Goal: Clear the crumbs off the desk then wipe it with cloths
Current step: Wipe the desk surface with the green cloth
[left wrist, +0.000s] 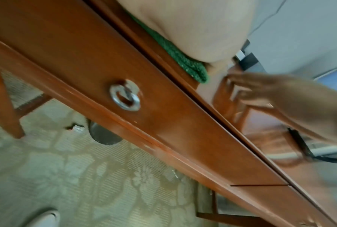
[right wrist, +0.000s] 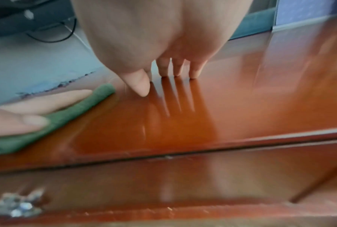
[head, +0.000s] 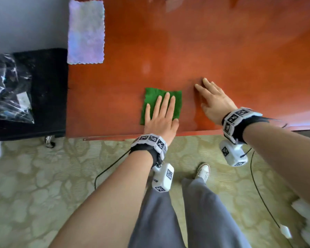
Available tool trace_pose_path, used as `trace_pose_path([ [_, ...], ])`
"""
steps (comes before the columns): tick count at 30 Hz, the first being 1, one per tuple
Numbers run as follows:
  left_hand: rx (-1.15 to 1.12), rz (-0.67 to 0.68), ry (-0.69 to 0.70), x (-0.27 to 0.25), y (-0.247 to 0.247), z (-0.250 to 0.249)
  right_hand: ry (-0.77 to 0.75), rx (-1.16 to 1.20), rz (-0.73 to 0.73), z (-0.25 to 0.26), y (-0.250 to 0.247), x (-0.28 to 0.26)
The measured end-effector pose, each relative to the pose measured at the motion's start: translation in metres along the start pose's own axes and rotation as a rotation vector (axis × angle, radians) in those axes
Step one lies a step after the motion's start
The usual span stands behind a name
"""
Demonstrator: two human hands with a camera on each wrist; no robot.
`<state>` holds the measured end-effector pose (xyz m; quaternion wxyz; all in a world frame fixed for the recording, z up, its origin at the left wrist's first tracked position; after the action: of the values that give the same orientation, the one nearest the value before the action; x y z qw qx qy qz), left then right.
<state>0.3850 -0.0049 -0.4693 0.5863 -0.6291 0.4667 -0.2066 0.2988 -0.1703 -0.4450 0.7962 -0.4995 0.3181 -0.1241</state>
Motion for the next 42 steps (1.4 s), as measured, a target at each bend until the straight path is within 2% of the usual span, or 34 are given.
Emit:
trace_pose_path([
  [3,0.036,-0.015,0.033,-0.007,-0.008,0.047,0.041,-0.022,0.009,-0.034,0.001,-0.029],
  [8,0.004,-0.038,-0.290,-0.031,-0.027,0.154,0.139,-0.059,0.040,-0.067,0.005,-0.058],
  [11,-0.004,-0.054,-0.402,-0.039,-0.023,0.159,0.161,0.011,0.064,-0.065,0.005,-0.057],
  [14,-0.042,-0.133,-0.540,-0.036,-0.019,0.125,0.158,0.055,0.083,-0.065,0.003,-0.057],
  [15,-0.040,-0.151,-0.545,-0.032,-0.016,0.107,0.154,0.075,0.093,-0.066,0.002,-0.056],
  [20,0.041,-0.146,-0.304,-0.005,0.009,-0.024,0.105,0.189,0.111,-0.072,0.001,-0.059],
  [24,0.020,-0.104,-0.146,-0.002,0.036,-0.131,0.078,0.308,0.086,-0.076,-0.005,-0.061],
  [26,-0.029,-0.088,-0.139,-0.003,0.043,-0.161,0.077,0.330,0.045,-0.078,-0.013,-0.065],
  [29,-0.083,-0.036,-0.128,0.000,0.044,-0.169,0.075,0.311,-0.104,-0.077,-0.025,-0.078],
  [32,-0.258,0.003,-0.046,0.001,0.028,-0.152,-0.111,0.233,-0.156,-0.051,-0.020,-0.092],
  [35,-0.215,-0.068,-0.160,0.005,0.001,-0.094,-0.248,0.097,-0.037,-0.017,0.011,-0.088],
  [38,-0.044,-0.010,-0.295,0.005,-0.009,-0.025,-0.143,-0.154,0.027,-0.009,0.048,-0.075],
  [40,0.031,0.090,-0.298,0.002,-0.006,0.005,-0.096,-0.209,-0.004,-0.009,0.055,-0.068],
  [42,0.067,0.136,-0.258,-0.002,-0.002,0.016,-0.099,-0.199,-0.004,-0.016,0.051,-0.057],
])
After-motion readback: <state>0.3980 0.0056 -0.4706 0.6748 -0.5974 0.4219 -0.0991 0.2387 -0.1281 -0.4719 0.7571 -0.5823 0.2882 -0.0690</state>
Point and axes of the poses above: each hand's wrist, its own x-axis towards the middle knuckle, its own y-axis out of the palm, z = x × y, the point moved 7 cm from there along x, towards the middle knuckle, and after that the axes turned 1 degree about -y, right-handed, at the moved point
